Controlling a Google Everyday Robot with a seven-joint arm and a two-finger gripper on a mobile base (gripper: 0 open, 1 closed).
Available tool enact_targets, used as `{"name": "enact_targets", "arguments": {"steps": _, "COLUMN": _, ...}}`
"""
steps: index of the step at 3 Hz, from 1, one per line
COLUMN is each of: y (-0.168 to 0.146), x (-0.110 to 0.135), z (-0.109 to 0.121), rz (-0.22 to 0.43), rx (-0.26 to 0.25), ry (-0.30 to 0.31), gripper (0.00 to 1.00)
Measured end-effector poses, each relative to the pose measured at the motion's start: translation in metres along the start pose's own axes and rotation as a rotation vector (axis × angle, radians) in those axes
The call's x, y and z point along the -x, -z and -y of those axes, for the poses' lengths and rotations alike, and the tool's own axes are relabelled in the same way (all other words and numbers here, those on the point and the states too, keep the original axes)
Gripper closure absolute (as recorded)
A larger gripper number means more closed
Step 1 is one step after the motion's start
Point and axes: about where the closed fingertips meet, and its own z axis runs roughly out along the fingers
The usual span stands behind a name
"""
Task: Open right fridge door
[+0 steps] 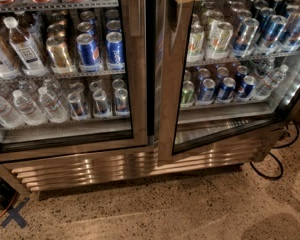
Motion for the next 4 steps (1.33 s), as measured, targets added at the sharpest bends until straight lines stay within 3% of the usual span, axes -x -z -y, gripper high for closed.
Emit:
{"name": "enact_targets", "arguments": {"steps": 1, "y": 0.0007, "x": -0.0015, "z": 0.0, "rz": 0.0, "rx": 0.0, "ry": 0.0, "gripper": 1.0}}
{"name": "enact_targets", "arguments": {"steps": 4, "y": 0.0007, "x": -0.0014, "z": 0.0, "rz": 0.0, "rx": 0.0, "ry": 0.0, "gripper": 0.36}}
